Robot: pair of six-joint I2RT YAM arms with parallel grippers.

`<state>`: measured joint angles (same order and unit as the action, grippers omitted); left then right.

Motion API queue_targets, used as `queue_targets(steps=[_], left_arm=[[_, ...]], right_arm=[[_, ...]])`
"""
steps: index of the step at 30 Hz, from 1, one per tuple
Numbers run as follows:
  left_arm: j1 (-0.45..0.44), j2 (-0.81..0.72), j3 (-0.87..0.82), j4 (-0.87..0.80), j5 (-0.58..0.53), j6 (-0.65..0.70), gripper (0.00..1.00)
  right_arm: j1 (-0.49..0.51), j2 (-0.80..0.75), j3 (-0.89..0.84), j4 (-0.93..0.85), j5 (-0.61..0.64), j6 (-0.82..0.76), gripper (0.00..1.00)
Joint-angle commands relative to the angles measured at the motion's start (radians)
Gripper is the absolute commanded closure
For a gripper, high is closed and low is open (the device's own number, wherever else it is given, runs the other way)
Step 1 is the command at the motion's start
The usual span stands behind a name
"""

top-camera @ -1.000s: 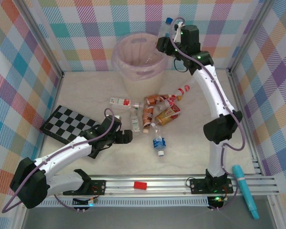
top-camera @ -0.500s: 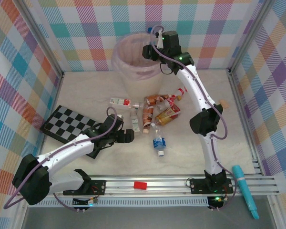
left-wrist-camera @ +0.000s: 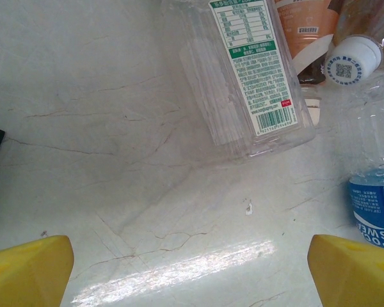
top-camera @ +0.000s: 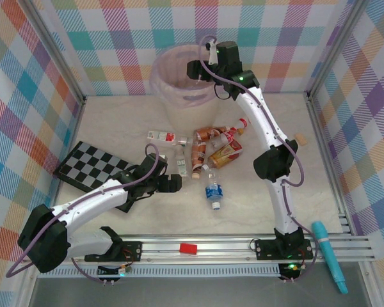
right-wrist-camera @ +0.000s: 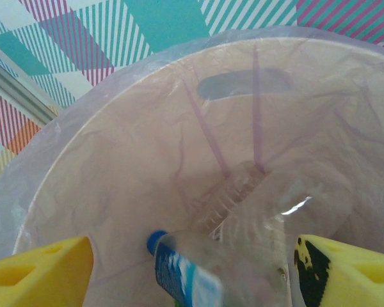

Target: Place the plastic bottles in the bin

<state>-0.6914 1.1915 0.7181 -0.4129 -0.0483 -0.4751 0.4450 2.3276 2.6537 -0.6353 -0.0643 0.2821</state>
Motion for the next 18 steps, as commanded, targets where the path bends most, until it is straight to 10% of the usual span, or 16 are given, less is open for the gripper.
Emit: queue_targets(steps=[1,18], left_arm=[[-0.007,0.009,0.007,0.017,0.013,-0.002,0.06],[-0.006,0.059,0.01,0.152,0.075,-0.06,0.05]], right_arm=[[0.005,0.012,0.013,-0.038,0.005,-0.014,0.17],[0.004,-0.259,-0.093,-0.123,0.01,-0.127,0.04]])
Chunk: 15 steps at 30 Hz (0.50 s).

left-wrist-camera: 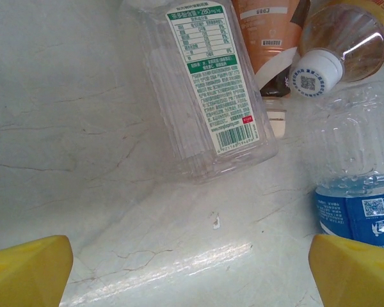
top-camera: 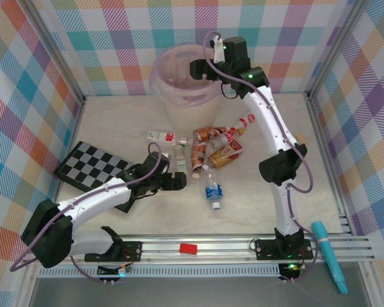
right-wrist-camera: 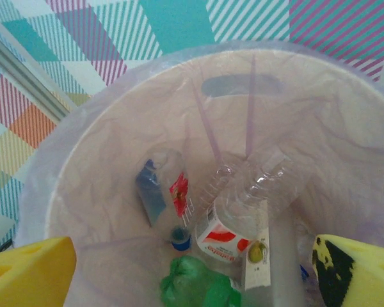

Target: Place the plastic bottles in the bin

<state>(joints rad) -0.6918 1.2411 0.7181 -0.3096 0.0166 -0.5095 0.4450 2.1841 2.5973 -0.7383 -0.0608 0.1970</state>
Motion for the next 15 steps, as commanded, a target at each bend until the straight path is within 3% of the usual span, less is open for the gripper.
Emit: queue_targets(steps=[1,15], left_arm=[[-0.005,0.014,0.011,0.059,0.006,-0.031,0.05],[-0.017,0.138,0.044,0.169,-0.081,-0.139,0.03]], right_arm=[[0.004,-0.147,-0.077,-0.022,0.012,-0.046,0.03],[-0.005,-0.635,-0.751,-0.042,0.027,-0.026,0.01]])
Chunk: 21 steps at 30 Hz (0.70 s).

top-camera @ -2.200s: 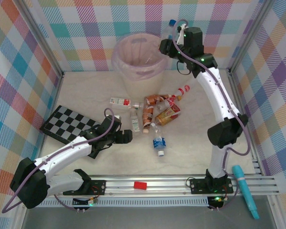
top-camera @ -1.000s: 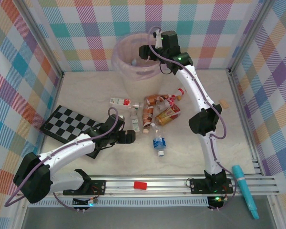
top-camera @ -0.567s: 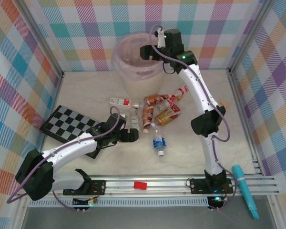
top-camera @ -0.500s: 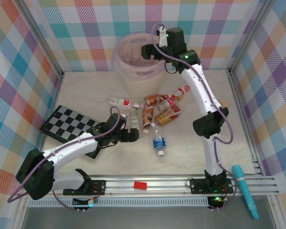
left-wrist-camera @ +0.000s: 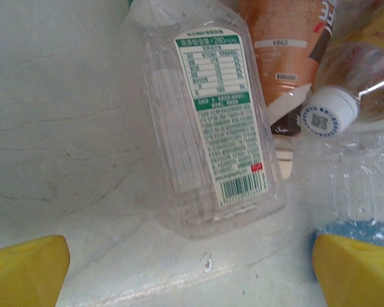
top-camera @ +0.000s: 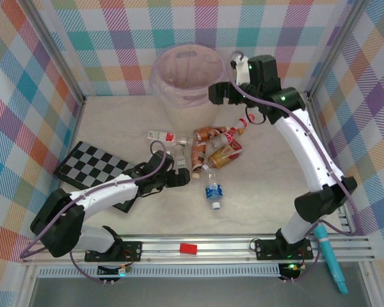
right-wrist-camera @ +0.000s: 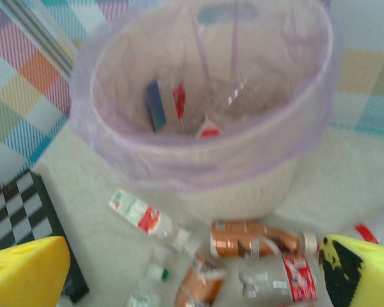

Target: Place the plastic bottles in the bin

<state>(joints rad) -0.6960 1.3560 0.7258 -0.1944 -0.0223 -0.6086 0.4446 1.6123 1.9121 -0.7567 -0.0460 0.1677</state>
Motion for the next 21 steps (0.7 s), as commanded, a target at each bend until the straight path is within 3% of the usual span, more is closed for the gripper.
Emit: queue_targets(steps=[1,15,21], left_arm=[[-0.013,0.038,0.044,0.057,-0.054,-0.049,0.03],[-0.025,0.208,0.124,0.095,-0.104,-0.074,0.0],[-0.027,0.24,0.126,0.092,-0.11,-0.07,0.07]], right_arm=[[-0.008,-0.098,-0.11,-0.025,0.019,0.011,0.0],[-0.137,-0.329,-0.607,0.003,-0.009,0.144,0.0],[-0.142,-0.37,-0.82,0.097,-0.071,0.138,0.0]])
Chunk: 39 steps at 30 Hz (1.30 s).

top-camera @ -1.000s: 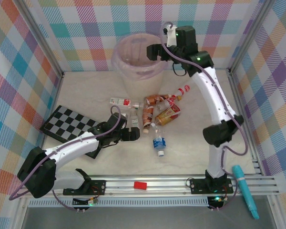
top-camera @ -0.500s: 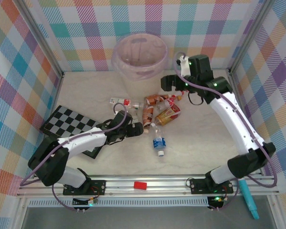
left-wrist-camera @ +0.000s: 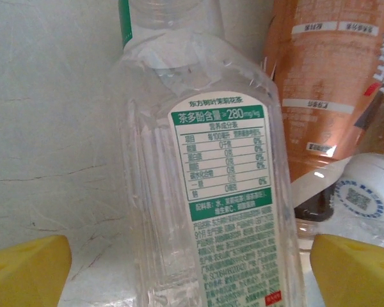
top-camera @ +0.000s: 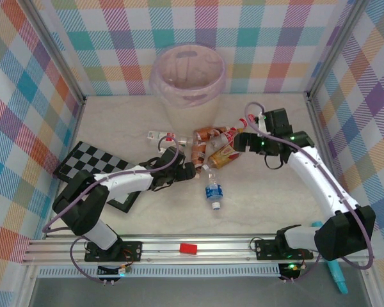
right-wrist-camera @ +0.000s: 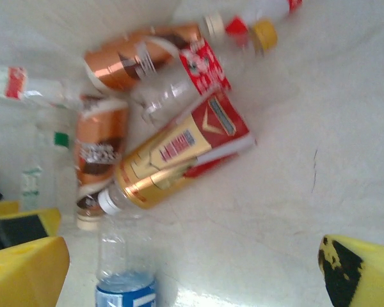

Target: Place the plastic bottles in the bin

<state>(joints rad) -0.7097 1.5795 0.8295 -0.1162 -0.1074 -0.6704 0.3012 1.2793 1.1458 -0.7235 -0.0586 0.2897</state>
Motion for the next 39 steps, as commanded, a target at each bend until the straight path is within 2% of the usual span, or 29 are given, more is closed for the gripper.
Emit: queue_targets(steps=[1,5,14,21,29,32,39], left_arm=[[-0.013,0.021,0.023,0.016,-0.026,-0.007,0.09],[-0.014,0.041,0.026,0.018,-0.029,-0.006,0.15],[-0.014,0.049,0.027,0.021,-0.044,-0.004,0.3],[-0.013,-0.004,0.031,-0.029,-0.078,0.012,0.37],[-0.013,-0.223,0.006,-0.15,-0.144,0.042,0.44],[-0.014,-0.326,0.018,-0.252,-0.166,0.061,0.46],[-0.014,-0.5,0.164,-0.473,-0.245,0.14,0.52]], right_arm=[[0.001,-0.051,-0.086,0.09,-0.082,0.017,0.0],[0.001,-0.104,-0.209,0.204,-0.154,0.045,0.01],[0.001,-0.121,-0.4,0.371,-0.164,0.087,0.0],[0.0,-0.099,-0.516,0.505,-0.179,0.091,0.03],[-0.004,-0.093,-0.539,0.529,-0.178,0.084,0.04],[-0.004,-0.093,-0.537,0.533,-0.185,0.085,0.04],[-0.004,-0.088,-0.533,0.528,-0.193,0.092,0.04]])
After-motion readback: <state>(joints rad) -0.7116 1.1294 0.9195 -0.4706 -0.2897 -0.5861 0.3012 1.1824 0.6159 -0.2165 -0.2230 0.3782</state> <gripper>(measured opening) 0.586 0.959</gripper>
